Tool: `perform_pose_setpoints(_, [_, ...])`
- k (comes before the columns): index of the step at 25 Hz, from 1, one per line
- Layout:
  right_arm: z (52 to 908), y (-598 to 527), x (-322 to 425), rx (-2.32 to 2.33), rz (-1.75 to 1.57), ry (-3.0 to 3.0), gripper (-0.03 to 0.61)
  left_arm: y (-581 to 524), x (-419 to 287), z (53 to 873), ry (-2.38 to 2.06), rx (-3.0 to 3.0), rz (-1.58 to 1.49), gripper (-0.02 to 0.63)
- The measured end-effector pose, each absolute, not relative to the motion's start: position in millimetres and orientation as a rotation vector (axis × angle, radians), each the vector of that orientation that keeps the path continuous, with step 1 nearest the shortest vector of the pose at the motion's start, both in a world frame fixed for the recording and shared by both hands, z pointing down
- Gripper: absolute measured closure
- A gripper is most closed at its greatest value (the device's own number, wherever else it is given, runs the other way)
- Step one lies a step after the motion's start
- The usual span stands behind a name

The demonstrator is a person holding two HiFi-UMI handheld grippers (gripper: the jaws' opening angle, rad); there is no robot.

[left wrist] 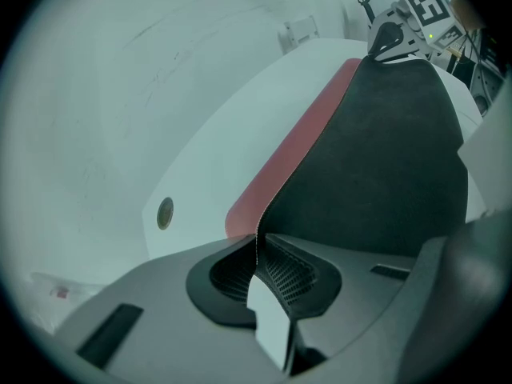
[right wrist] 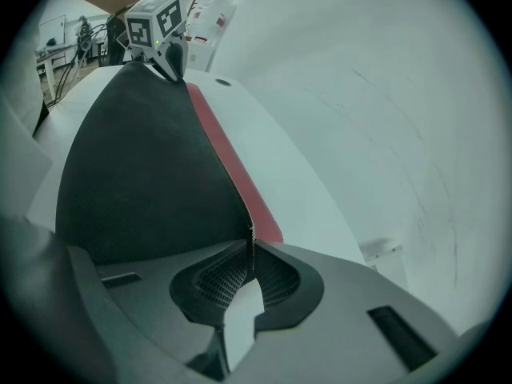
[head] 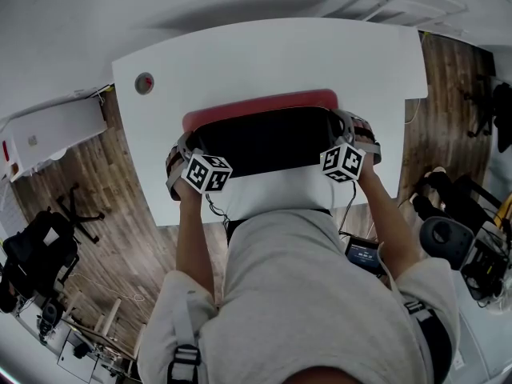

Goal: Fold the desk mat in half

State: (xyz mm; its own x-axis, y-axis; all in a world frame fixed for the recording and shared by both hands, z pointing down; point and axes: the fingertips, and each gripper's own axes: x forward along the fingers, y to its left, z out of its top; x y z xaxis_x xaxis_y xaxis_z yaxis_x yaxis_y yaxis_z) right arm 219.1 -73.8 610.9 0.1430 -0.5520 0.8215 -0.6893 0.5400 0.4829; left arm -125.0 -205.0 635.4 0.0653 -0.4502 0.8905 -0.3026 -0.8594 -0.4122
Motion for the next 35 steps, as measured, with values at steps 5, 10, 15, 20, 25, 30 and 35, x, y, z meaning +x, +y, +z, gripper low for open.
perform_pose_setpoints(5, [611.5, -76.7, 223.1, 1.111, 0.137, -1.52, 0.525, -207.7, -120.8, 635.1, 0.792, -2.202, -1.919, 0.575])
perform_pose_setpoints(10, [611.6, -80.9, 225.7, 1.112, 0.131, -1.52, 0.525, -212.7, -118.1, 634.9, 0.8, -2.2, -1.913, 0.575])
perform_pose_setpoints(15, [611.8, -85.4, 227.6, 1.119, 0.13, -1.519, 0.525, -218.1, -116.2, 636.0, 0.806, -2.194, -1.911, 0.575])
perform_pose_setpoints(20, [611.3, -88.7, 228.1, 1.13, 0.131, -1.515, 0.525, -222.0, -115.4, 635.9, 0.807, -2.194, -1.904, 0.575])
perform_pose_setpoints(25, [611.3, -92.1, 232.1, 1.133, 0.125, -1.512, 0.525, -226.1, -111.1, 635.2, 0.815, -2.194, -1.896, 0.575])
perform_pose_setpoints(30, [611.2, -96.6, 233.7, 1.129, 0.119, -1.512, 0.525, -229.8, -110.2, 635.3, 0.826, -2.192, -1.892, 0.575])
perform_pose_setpoints(35, [612.0, -98.9, 236.0, 1.134, 0.116, -1.508, 0.525, -232.6, -107.9, 636.3, 0.826, -2.194, -1.887, 0.575])
